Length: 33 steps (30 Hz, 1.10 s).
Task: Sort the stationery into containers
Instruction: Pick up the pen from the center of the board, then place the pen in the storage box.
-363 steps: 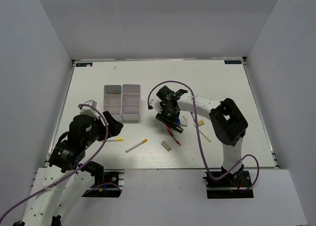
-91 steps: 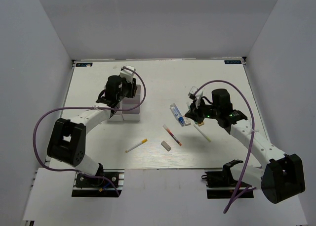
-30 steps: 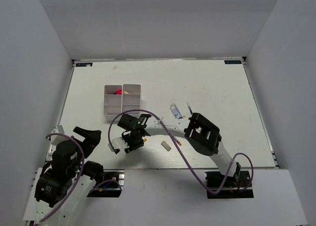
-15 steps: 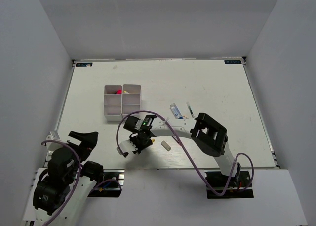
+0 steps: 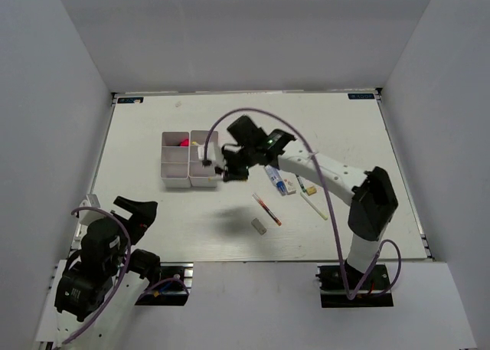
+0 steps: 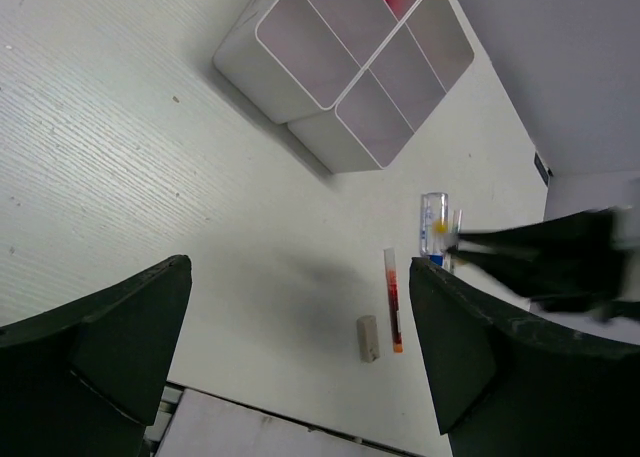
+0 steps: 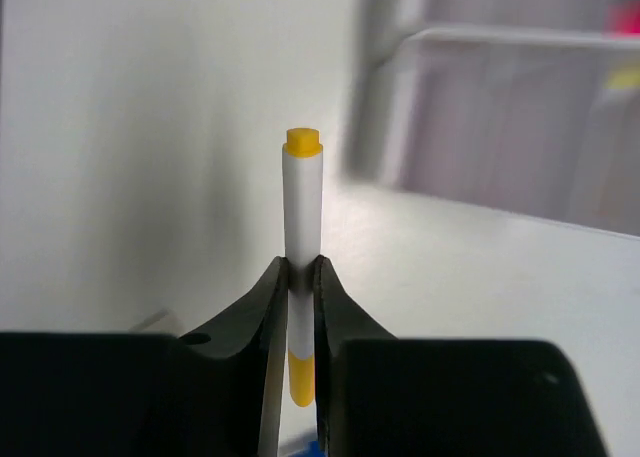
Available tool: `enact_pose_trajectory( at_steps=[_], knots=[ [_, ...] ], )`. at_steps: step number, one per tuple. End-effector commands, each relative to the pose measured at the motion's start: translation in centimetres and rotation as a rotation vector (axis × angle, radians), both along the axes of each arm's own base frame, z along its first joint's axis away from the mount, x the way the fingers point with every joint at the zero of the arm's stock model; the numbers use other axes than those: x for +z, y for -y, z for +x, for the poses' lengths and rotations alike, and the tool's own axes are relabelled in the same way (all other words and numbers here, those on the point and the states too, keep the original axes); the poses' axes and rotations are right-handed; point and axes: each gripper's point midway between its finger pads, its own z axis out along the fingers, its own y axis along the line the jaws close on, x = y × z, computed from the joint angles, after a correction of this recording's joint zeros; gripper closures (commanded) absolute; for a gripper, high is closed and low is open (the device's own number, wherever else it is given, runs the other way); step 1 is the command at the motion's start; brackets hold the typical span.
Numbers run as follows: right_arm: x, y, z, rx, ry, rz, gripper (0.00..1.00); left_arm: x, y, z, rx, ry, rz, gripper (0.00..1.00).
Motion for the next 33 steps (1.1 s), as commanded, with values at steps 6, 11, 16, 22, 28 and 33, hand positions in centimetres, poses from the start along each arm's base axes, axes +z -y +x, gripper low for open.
enact_pose_trajectory(
  at_steps=[6, 11, 16, 22, 28, 33],
  knots=[
    [15.6, -5.7, 8.6, -0.139, 0.098, 0.572, 1.00, -0.4, 0.7, 0.7, -0.040, -0.026, 0.028, 0.01],
    [16.7, -9.4, 11.7, -0.067, 0.101, 0.690, 1.00, -0.5, 0.7, 0.8, -0.040, -0.035, 0.031, 0.01],
    [17.8, -12.2, 14.0, -0.008, 0.117, 0.793, 1.00, -0.5, 0.7, 0.8, -0.040, -0.035, 0.031, 0.01],
    [16.0, -13.1, 16.3, -0.056, 0.074, 0.821, 1.00, -0.6, 0.8, 0.9, -0.041, -0.044, 0.034, 0.01],
    [12.3, -12.4, 17.7, -0.109, 0.052, 0.795, 1.00, -0.8, 1.2, 1.2, -0.062, -0.064, 0.039, 0.01],
    [10.6, -12.0, 18.6, -0.134, 0.025, 0.778, 1.00, -1.3, 2.8, 2.1, -0.134, -0.080, 0.025, 0.01]
  ],
)
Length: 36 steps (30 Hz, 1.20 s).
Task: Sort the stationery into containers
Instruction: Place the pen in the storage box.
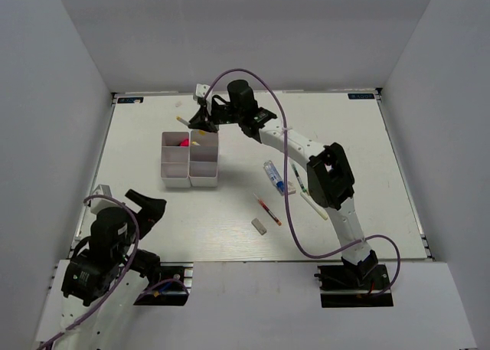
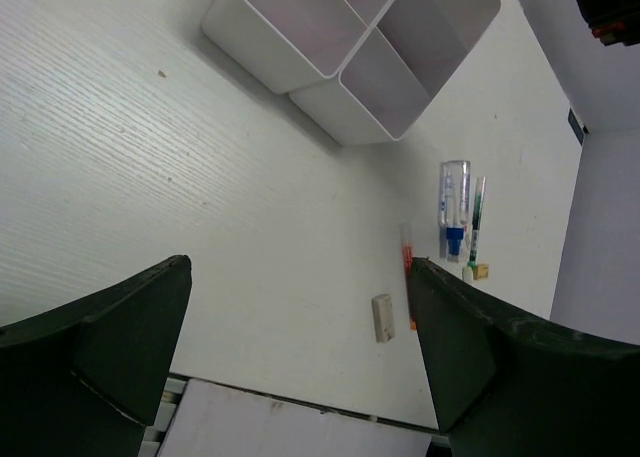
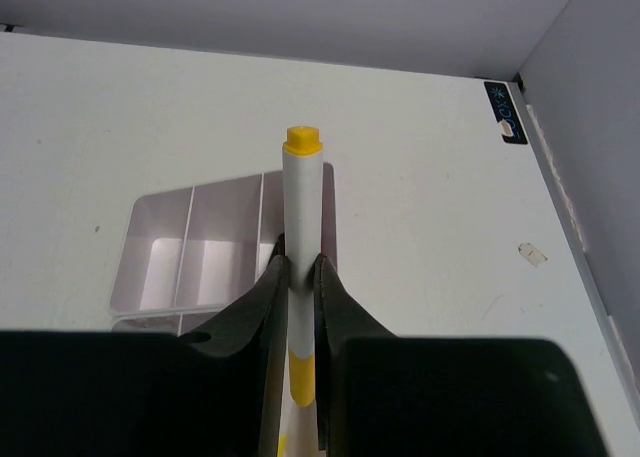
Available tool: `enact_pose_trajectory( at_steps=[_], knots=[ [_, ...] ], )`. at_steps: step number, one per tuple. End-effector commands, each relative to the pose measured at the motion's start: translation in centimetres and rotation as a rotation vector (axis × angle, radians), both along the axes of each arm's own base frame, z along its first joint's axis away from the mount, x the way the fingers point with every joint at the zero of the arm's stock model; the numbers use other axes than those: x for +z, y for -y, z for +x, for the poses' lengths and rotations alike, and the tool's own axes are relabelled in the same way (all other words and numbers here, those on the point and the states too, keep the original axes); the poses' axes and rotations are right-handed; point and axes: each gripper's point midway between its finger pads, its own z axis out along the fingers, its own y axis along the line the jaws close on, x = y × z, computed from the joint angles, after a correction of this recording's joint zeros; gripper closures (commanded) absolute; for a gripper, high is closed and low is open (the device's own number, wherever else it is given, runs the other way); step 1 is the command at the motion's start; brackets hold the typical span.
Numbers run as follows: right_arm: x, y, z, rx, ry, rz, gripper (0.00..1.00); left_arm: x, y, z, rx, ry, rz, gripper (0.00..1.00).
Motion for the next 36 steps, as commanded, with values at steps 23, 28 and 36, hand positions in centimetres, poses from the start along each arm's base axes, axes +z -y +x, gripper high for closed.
enact_pose_trajectory(
  at_steps=[23, 28, 36],
  knots=[
    [-3.1, 1.4, -0.4, 0.026, -0.023, -0.072, 0.64, -0.1, 6.5, 4.8, -0.291, -0.030, -0.032, 0.01],
    [1.5, 2.6, -0.4, -0.014, 0.010, -0.026, 0.67, 0.6, 8.4, 6.0, -0.374, -0.018, -0.053, 0.01],
    [4.1, 10.8, 1.0, -0.389, -0.145, -0.110, 1.00, -1.1, 13.3, 8.4, -0.602, -0.067, -0.111, 0.34]
  ],
)
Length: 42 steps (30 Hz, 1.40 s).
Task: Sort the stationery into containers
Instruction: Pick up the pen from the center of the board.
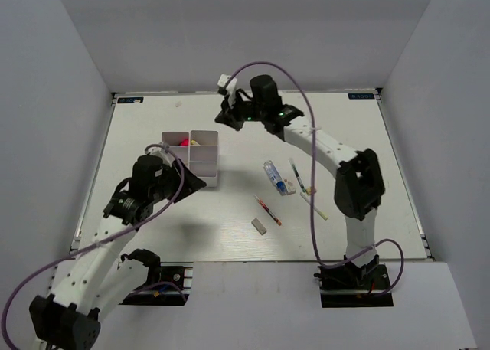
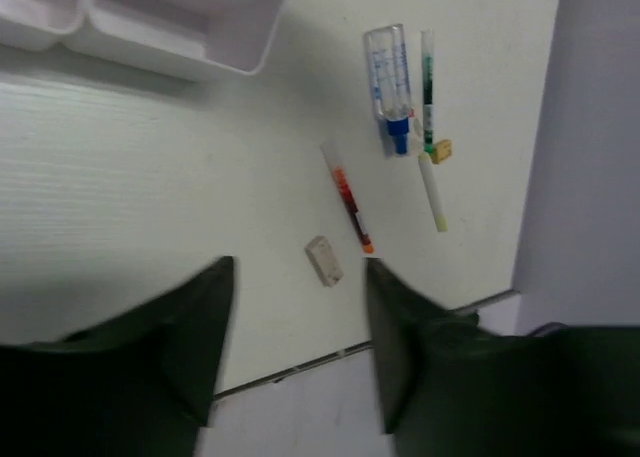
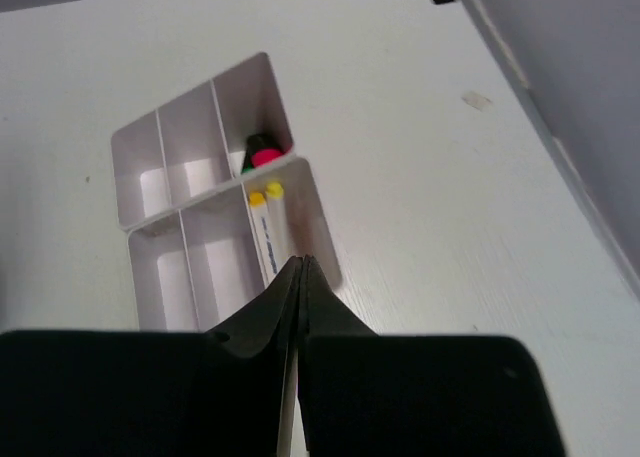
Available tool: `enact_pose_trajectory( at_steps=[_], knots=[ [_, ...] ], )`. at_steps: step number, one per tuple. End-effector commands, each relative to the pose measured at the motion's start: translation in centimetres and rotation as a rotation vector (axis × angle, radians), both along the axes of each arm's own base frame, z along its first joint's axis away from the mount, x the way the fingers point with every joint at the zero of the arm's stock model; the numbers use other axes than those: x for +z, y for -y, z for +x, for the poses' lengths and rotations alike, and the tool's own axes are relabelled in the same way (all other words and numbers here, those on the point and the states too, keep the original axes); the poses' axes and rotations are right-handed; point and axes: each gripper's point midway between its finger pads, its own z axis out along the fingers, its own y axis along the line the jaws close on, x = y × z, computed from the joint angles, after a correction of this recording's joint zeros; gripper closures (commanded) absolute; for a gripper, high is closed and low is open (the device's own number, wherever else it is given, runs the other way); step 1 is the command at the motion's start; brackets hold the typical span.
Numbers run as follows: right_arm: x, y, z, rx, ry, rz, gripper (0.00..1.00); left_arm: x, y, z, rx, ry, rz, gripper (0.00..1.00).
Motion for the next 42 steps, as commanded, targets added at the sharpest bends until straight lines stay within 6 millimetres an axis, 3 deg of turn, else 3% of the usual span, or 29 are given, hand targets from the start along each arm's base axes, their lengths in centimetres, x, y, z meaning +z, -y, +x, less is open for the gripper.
enact_pose_trajectory(
  at_steps=[1, 2, 4, 5, 6, 8, 9, 10, 11, 12, 13, 15, 16, 18, 20, 26, 30, 36, 42],
  knots=[
    [4.1, 5.9, 0.8, -0.209, -0.027, -0.015, 1.00, 1.0, 3.0, 1.1, -0.150, 0.064, -0.075, 0.46],
    [6.2, 7.4, -0.1, -0.230, -0.005, -0.003, 1.00, 1.0, 3.6, 1.1, -0.190, 0.064, -0.088, 0.51],
    [1.8, 10.9, -0.7, -0.279, -0.090, -0.119, 1.00, 0.3, 4.7, 1.4, -0.241, 0.045, -0.096, 0.64],
    [2.4, 12.7, -1.6, -0.304, -0.082, -0.133, 0.96, 0.3, 4.8, 1.8, -0.249, 0.051, -0.087, 0.73],
    [0.4, 14.7, -2.4, -0.329, -0.141, -0.211, 0.84, -0.1, 5.5, 1.9, -0.273, 0.029, -0.090, 0.75],
    [-2.0, 18.6, -3.3, -0.394, -0.205, -0.310, 0.74, -0.4, 6.2, 2.2, -0.309, 0.034, -0.081, 0.75],
    [-2.1, 19.7, -4.0, -0.406, -0.211, -0.337, 0.68, -0.3, 6.9, 2.1, -0.335, 0.026, -0.085, 0.73],
    [-3.8, 22.0, -5.0, -0.430, -0.267, -0.396, 0.66, -0.8, 7.4, 2.6, -0.349, 0.020, -0.077, 0.71],
    [-4.8, 23.2, -6.1, -0.430, -0.304, -0.445, 0.66, -0.7, 8.0, 2.7, -0.374, 0.019, -0.075, 0.62],
    [-4.4, 24.1, -6.9, -0.439, -0.303, -0.458, 0.64, -0.7, 8.8, 2.6, -0.398, 0.021, -0.076, 0.58],
    [-6.9, 26.2, -8.8, -0.440, -0.389, -0.538, 0.62, -1.4, 9.4, 2.9, -0.416, 0.007, -0.066, 0.54],
    [-7.3, 27.5, -10.3, -0.445, -0.411, -0.568, 0.61, -1.2, 10.8, 3.1, -0.452, 0.018, -0.054, 0.41],
    [-9.5, 28.9, -12.2, -0.444, -0.482, -0.623, 0.58, -1.6, 11.2, 3.3, -0.461, 0.019, -0.034, 0.37],
    [-10.5, 30.3, -13.9, -0.450, -0.497, -0.655, 0.54, -2.2, 12.2, 4.1, -0.473, 0.013, 0.001, 0.29],
    [-12.3, 31.6, -15.4, -0.447, -0.505, -0.703, 0.41, -2.3, 13.4, 4.2, -0.499, 0.018, 0.027, 0.25],
    [-15.2, 34.2, -17.4, -0.468, -0.526, -0.825, 0.40, -3.9, 15.3, 3.8, -0.516, -0.009, 0.096, 0.24],
    [-16.8, 34.3, -18.3, -0.436, -0.567, -0.855, 0.40, -4.7, 15.4, 2.6, -0.508, -0.035, 0.122, 0.24],
    [-19.2, 33.7, -16.5, -0.469, -0.593, -0.849, 0.40, -3.7, 14.8, 1.2, -0.473, 0.012, 0.153, 0.24],
    [-21.1, 32.7, -15.3, -0.491, -0.646, -0.847, 0.41, -3.5, 11.9, -1.1, -0.415, 0.027, 0.167, 0.24]
  ],
)
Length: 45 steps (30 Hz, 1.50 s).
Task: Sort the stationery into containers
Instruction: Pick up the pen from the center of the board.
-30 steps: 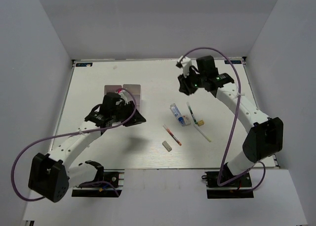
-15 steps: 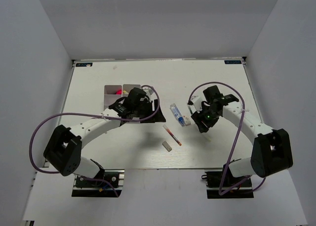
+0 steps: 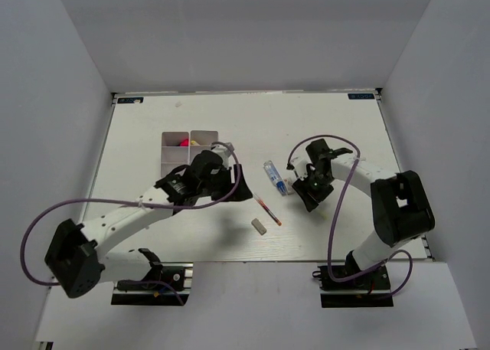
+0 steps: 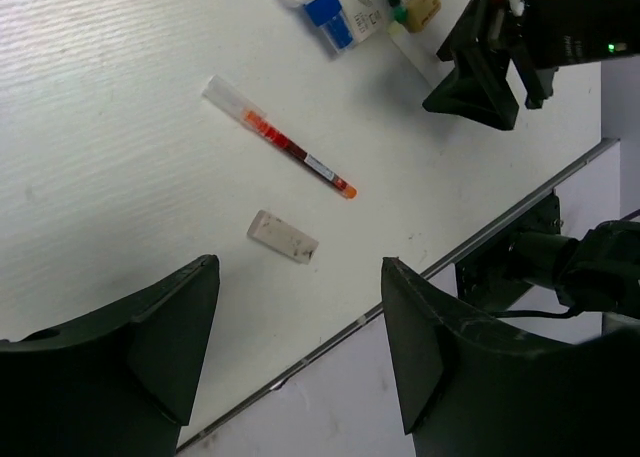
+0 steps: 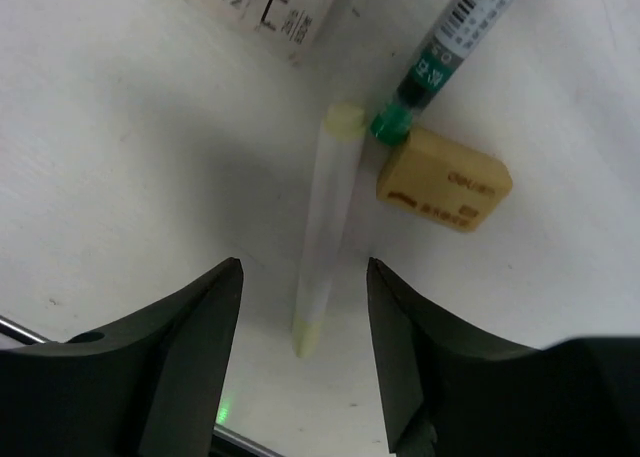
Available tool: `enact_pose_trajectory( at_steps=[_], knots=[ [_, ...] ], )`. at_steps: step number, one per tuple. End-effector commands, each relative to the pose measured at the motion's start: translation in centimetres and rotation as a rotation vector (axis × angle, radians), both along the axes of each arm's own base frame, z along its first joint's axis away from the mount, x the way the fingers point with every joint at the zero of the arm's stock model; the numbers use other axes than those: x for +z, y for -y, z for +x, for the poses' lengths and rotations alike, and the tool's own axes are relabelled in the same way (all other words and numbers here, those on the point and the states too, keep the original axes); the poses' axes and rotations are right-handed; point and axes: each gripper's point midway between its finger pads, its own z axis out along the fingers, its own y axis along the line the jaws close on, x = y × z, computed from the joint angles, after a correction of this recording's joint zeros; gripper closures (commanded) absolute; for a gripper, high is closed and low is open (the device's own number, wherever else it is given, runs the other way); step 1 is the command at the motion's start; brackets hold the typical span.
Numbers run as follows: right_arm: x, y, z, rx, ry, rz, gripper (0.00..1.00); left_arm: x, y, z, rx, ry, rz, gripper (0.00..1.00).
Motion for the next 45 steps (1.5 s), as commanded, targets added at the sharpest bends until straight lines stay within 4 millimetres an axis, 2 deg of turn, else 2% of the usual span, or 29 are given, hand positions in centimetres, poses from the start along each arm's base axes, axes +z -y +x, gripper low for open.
enact_pose_trajectory(
  at_steps=[1, 3, 4, 6, 10, 14, 17, 19, 20, 22, 24, 26, 27, 29, 30, 32, 33, 34, 35, 37, 38, 40, 41, 42, 44, 45],
  knots=[
    [0.0, -1.2, 2.3, -0.038, 0.044, 0.024, 0.42, 0.1, -2.3, -1.1, 0.081, 0.002, 0.016, 0.24],
    [-0.3, -1.3, 2.6, -0.040, 0.045, 0.020, 0.42, -0.5, -3.1, -2.0, 0.096, -0.010, 0.021, 0.24],
    [-0.6, -1.1, 2.8, -0.043, 0.050, 0.009, 0.44, 0.2, -3.5, -2.0, 0.112, 0.010, 0.001, 0.24],
    [-1.0, -1.2, 2.8, -0.042, 0.048, -0.005, 0.46, -0.2, -4.3, -2.6, 0.137, -0.010, 0.008, 0.24],
    [-2.3, -0.2, 3.0, -0.057, 0.083, -0.079, 0.51, 0.0, -5.7, -3.2, 0.184, -0.004, 0.023, 0.24],
    [-3.4, 0.8, 2.3, -0.066, 0.117, -0.161, 0.60, 0.6, -7.1, -3.6, 0.221, 0.005, 0.045, 0.24],
    [-4.4, 1.0, 0.8, -0.049, 0.113, -0.184, 0.65, 1.2, -8.0, -3.9, 0.236, 0.011, 0.058, 0.23],
    [-4.8, 0.8, 0.2, -0.042, 0.100, -0.184, 0.68, 1.4, -8.6, -4.2, 0.243, 0.016, 0.062, 0.23],
    [-4.8, 0.5, -0.3, -0.034, 0.089, -0.173, 0.75, 1.4, -8.7, -4.4, 0.243, 0.016, 0.062, 0.23],
    [-5.0, 0.0, -1.2, -0.018, 0.054, -0.141, 0.82, 1.6, -8.9, -4.6, 0.249, 0.013, 0.055, 0.23],
    [-4.7, -1.4, -2.6, 0.018, -0.015, -0.054, 0.90, 2.1, -9.1, -5.0, 0.243, 0.018, 0.037, 0.23],
    [-3.7, -2.2, -3.0, 0.086, -0.030, 0.000, 0.95, 2.0, -9.7, -5.5, 0.242, 0.011, 0.047, 0.23],
    [-2.6, -3.6, -3.4, 0.113, -0.043, 0.080, 1.00, 2.1, -9.9, -5.8, 0.248, 0.005, 0.044, 0.23],
    [-0.5, -4.5, -3.1, 0.205, -0.047, 0.136, 1.00, 2.3, -11.0, -6.4, 0.270, 0.009, 0.046, 0.23],
    [1.7, -6.2, -2.5, 0.239, -0.013, 0.228, 1.00, 2.8, -11.2, -6.4, 0.284, 0.014, 0.035, 0.23],
    [4.6, -7.4, -2.6, 0.359, -0.007, 0.310, 1.00, 2.9, -12.2, -7.0, 0.302, 0.015, 0.040, 0.23],
    [6.8, -8.1, -1.9, 0.419, 0.032, 0.346, 1.00, 2.9, -12.4, -7.0, 0.317, 0.012, 0.038, 0.23],
    [8.1, -9.0, -2.5, 0.453, 0.015, 0.403, 1.00, 2.7, -12.6, -7.2, 0.317, 0.007, 0.045, 0.23],
    [11.3, -10.5, -0.1, 0.509, 0.119, 0.442, 1.00, 2.9, -12.6, -7.3, 0.336, -0.006, 0.026, 0.23],
    [12.9, -12.2, 0.7, 0.540, 0.120, 0.514, 1.00, 1.9, -12.8, -7.6, 0.348, -0.028, 0.034, 0.23],
    [16.7, -14.0, 3.1, 0.558, 0.229, 0.562, 1.00, 1.7, -12.8, -7.7, 0.364, -0.041, 0.021, 0.23],
    [17.4, -16.0, 4.6, 0.552, 0.223, 0.624, 1.00, 1.4, -13.0, -7.7, 0.384, -0.047, 0.018, 0.23],
    [20.3, -17.9, 6.3, 0.575, 0.308, 0.685, 1.00, 1.0, -13.1, -7.7, 0.392, -0.058, 0.019, 0.23],
    [22.8, -19.5, 6.8, 0.611, 0.356, 0.742, 1.00, 1.0, -13.1, -7.6, 0.407, -0.058, 0.017, 0.23],
    [24.3, -22.4, 8.4, 0.659, 0.381, 0.819, 1.00, 0.9, -13.2, -7.7, 0.414, -0.063, 0.012, 0.23],
    [27.0, -24.4, 9.1, 0.701, 0.435, 0.871, 1.00, 0.7, -13.4, -7.6, 0.428, -0.067, 0.018, 0.23]
  ],
)
